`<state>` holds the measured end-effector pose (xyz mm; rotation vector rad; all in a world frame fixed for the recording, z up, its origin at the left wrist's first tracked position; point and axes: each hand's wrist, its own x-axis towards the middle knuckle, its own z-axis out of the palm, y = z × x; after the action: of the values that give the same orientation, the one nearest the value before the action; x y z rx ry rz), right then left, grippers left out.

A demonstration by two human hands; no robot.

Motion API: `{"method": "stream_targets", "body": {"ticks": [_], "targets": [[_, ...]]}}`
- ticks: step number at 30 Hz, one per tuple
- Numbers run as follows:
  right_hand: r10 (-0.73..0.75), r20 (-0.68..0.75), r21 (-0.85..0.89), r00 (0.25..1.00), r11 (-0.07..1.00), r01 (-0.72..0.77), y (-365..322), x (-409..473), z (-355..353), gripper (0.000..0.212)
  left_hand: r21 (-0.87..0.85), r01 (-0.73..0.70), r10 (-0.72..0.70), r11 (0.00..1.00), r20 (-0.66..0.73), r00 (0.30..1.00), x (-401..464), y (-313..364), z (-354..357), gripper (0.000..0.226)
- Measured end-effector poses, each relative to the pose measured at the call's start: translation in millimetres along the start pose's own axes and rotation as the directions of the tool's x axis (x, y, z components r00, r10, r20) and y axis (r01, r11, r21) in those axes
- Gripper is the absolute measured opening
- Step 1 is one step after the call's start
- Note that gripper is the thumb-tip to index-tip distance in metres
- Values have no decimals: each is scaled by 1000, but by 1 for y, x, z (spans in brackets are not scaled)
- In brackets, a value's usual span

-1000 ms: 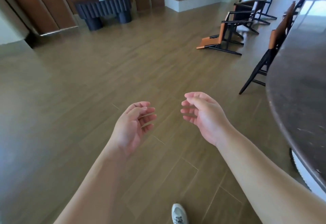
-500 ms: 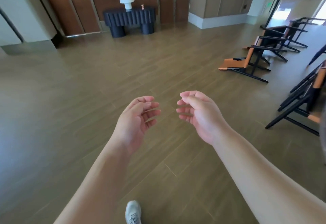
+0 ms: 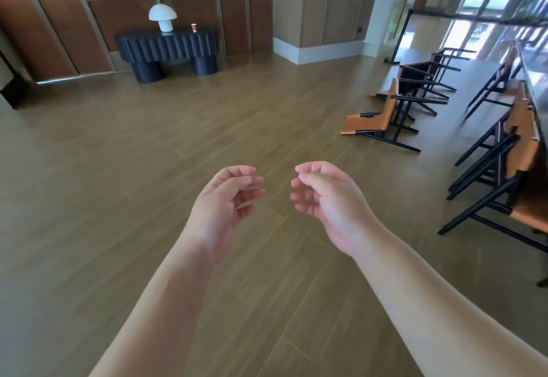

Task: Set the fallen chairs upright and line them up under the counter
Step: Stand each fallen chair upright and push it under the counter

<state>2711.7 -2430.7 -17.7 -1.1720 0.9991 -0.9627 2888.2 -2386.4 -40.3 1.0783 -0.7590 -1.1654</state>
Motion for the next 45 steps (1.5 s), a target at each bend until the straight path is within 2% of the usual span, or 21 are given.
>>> {"method": "stream_targets", "body": {"ticks": [8, 13, 18, 25, 34, 45], "targets": [[3, -89, 12, 996, 1000, -2, -2, 98, 4, 15, 15, 45, -46, 999, 84, 995, 105, 3, -6, 17], [0, -85, 50, 996, 999, 4, 1, 179, -15, 15, 44, 59, -64, 997, 116, 991, 190, -3, 16, 20], [6, -89, 106, 996, 994, 4, -15, 275, -51, 14, 85, 57, -66, 995, 105, 992, 290, -4, 55, 17], [-42, -85, 98, 996, 994, 50, -59, 386, -127, 12, 106, 40, -54, 994, 125, 991, 413, 2, 137, 20], [-28, -183, 144, 983, 988, 55, -72, 464, -207, 12, 131, 57, -84, 990, 208, 975, 510, -21, 222, 20], [12, -254, 147, 967, 989, 27, -70, 586, -260, 11, 92, 131, -151, 987, 265, 952, 640, -61, 268, 22]]}}
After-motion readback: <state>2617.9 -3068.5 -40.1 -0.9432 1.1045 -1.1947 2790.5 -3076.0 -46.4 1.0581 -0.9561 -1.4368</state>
